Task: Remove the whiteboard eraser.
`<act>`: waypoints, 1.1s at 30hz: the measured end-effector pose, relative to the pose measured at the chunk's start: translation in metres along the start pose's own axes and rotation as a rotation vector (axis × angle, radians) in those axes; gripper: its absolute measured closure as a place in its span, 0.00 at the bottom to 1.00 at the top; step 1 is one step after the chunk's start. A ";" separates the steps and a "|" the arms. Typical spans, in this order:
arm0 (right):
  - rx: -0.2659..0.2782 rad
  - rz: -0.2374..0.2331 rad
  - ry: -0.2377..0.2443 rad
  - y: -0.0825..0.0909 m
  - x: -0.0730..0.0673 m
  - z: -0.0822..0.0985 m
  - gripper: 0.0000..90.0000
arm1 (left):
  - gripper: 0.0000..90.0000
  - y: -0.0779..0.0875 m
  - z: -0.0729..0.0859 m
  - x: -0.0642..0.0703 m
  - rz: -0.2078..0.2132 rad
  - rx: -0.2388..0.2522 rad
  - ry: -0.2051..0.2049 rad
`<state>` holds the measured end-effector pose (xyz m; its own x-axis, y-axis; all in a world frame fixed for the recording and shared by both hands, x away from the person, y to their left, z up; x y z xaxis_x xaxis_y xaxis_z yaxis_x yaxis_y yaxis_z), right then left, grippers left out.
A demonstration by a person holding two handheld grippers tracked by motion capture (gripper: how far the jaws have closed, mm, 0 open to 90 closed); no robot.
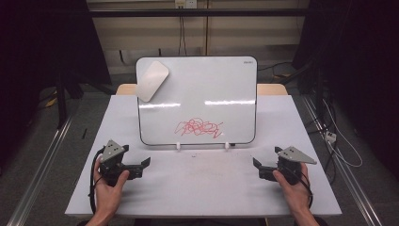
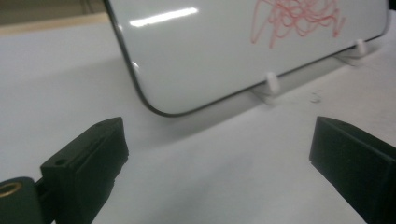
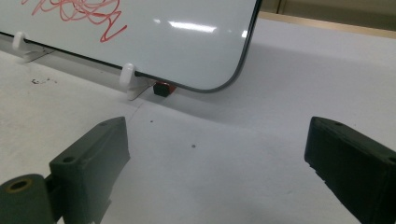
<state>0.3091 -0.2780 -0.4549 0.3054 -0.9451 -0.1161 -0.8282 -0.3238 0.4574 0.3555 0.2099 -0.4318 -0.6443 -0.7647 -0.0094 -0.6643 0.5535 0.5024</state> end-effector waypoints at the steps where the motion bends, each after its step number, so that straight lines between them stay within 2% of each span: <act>1: 0.001 -0.004 -0.001 0.000 0.000 0.000 0.07 | 0.05 0.000 0.000 0.000 -0.013 -0.002 -0.010; 4: 0.003 -0.014 -0.003 0.000 0.000 0.000 0.08 | 0.05 0.000 -0.001 0.000 -0.030 0.010 -0.011; 7: -0.001 -0.031 -0.005 0.000 -0.001 0.000 0.08 | 0.05 -0.001 -0.001 -0.002 -0.026 0.007 -0.007; 10: -0.007 -0.037 -0.008 -0.001 -0.001 0.000 0.08 | 0.07 -0.002 -0.001 -0.003 -0.003 0.005 -0.001; 15: -0.008 -0.046 -0.006 -0.001 -0.001 0.000 0.08 | 0.07 -0.001 -0.005 -0.005 -0.003 0.017 -0.005; 18: -0.017 -0.050 -0.011 -0.001 -0.001 0.000 0.08 | 0.07 0.000 -0.009 -0.006 -0.018 -0.007 -0.029; 20: -0.018 -0.056 -0.016 -0.001 -0.002 0.000 0.08 | 0.10 -0.001 -0.012 -0.007 -0.082 -0.038 -0.054; 22: -0.016 -0.053 -0.007 -0.002 -0.003 0.000 0.08 | 0.10 -0.001 -0.016 -0.008 -0.085 -0.046 -0.052; 26: -0.020 -0.059 -0.002 -0.002 -0.003 0.000 0.08 | 0.07 -0.001 -0.022 -0.008 -0.092 -0.056 -0.081; 27: -0.020 -0.059 -0.002 -0.002 -0.003 0.000 0.08 | 0.06 0.000 -0.023 -0.008 -0.078 -0.044 -0.085; 33: -0.019 -0.066 -0.005 -0.001 -0.005 -0.001 0.09 | 0.05 -0.001 -0.037 -0.009 -0.072 -0.014 -0.112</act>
<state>0.3084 -0.2736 -0.4541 0.3566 -0.9219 -0.1512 -0.7973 -0.3847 0.4651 0.3759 0.2036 -0.4000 -0.6338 -0.7604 -0.1419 -0.7057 0.4932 0.5087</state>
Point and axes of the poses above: each handheld gripper's, and its own axes: y roughly backward along the jaws, z roughly out of its underside, x roughly to its right, the point moved 2 cm from there along -y, roughly forward along the jaws, and after that the axes turned 6 degrees about -y, right-handed, at the moved point
